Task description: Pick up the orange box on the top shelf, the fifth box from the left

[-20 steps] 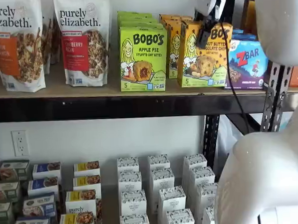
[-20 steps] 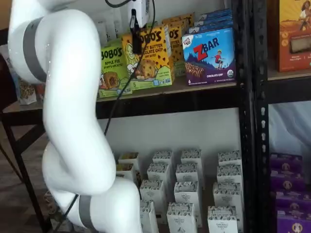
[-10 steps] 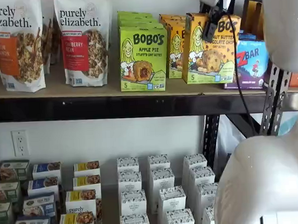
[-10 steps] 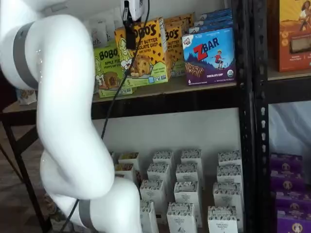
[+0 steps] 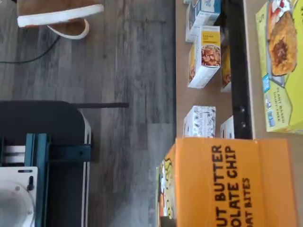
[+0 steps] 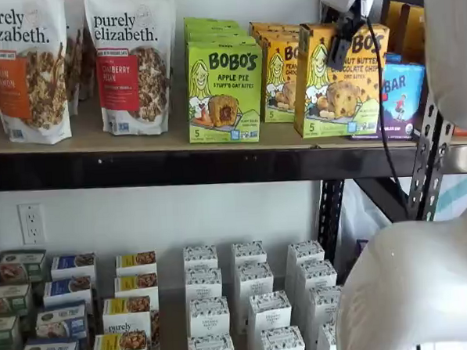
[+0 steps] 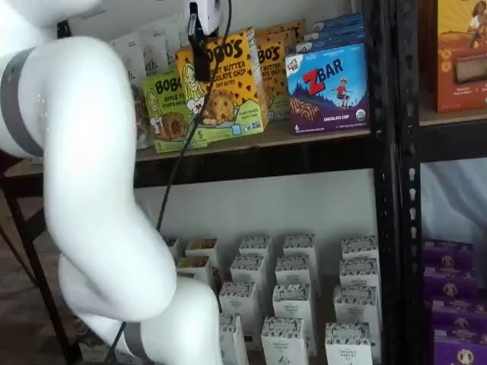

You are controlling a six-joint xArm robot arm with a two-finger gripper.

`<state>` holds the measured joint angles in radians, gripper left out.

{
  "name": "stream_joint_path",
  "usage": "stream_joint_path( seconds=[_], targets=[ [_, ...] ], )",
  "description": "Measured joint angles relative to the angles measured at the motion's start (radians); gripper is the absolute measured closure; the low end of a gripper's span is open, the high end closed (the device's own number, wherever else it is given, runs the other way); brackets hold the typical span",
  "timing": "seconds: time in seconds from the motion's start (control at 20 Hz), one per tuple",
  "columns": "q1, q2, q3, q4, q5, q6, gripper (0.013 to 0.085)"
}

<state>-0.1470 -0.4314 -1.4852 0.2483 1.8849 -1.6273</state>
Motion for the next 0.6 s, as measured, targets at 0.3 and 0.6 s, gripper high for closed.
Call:
stream_joint_path(
  seconds=[0.3,0.6],
  targets=[
    [-0.008,-0.049,0.046,-0.004,0.007,-0.009,0.073],
    [-0.02,-0.091,0.085,-0.005,0.019,-0.02,0.073]
  ],
)
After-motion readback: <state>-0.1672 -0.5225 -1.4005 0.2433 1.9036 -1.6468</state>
